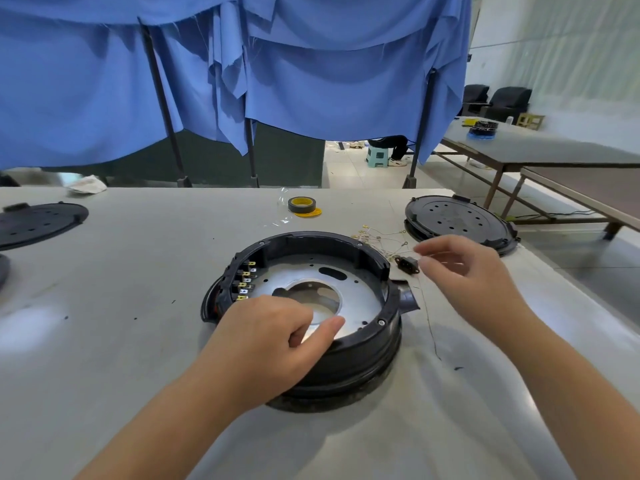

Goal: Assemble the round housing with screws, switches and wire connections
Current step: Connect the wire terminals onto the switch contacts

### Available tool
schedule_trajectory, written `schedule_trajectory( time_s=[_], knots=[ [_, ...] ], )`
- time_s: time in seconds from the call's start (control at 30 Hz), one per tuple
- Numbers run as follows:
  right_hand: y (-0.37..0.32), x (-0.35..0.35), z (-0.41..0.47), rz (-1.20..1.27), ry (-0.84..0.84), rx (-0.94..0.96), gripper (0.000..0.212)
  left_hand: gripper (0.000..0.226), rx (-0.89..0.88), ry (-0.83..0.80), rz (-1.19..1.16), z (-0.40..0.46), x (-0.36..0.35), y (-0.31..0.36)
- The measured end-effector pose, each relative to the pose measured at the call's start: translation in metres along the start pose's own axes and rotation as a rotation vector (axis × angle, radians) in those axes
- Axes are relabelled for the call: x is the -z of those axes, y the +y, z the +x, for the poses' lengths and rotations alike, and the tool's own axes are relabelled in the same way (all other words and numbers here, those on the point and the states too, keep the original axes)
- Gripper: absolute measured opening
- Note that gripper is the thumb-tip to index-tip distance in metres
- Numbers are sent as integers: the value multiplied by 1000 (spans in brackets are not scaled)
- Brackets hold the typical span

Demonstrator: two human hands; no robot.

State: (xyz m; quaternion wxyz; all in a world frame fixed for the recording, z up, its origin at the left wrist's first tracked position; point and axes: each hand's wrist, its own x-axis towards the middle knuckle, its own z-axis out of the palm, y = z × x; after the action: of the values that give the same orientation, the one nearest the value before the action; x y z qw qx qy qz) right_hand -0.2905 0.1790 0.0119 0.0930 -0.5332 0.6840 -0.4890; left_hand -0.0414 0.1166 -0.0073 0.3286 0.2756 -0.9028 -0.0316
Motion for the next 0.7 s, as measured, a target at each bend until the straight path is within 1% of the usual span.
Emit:
schedule_trajectory(
  time_s=[0.07,0.1,0.23,0.33,0.4,0.47,0.57,0.63,0.7],
  knots=[
    [16,-5,18,-144,2,-131,11,51,-25,-2,18,0,1,3],
    [25,-9,26,-229,-25,-168,16,51,-29,-3,21,0,1,4],
    [51,-28,52,-524,-113,-227,36,48,-4,-10,19,0,2,7],
    [61,-37,64,-595,-116,-262,45,49,13,-42,24,1,2,7],
    [65,-40,68,-601,-107,-264,41,48,25,-65,23,1,3,7],
    [65,-39,67,-581,-84,-252,31,47,39,-95,23,0,5,5],
    [61,-34,61,-511,-29,-218,23,49,68,-178,18,1,7,1],
    [54,-26,54,-400,26,-173,20,51,84,-226,6,1,8,-2],
    [42,-18,46,-192,66,-131,15,54,110,-253,-40,2,10,-3]
  ],
)
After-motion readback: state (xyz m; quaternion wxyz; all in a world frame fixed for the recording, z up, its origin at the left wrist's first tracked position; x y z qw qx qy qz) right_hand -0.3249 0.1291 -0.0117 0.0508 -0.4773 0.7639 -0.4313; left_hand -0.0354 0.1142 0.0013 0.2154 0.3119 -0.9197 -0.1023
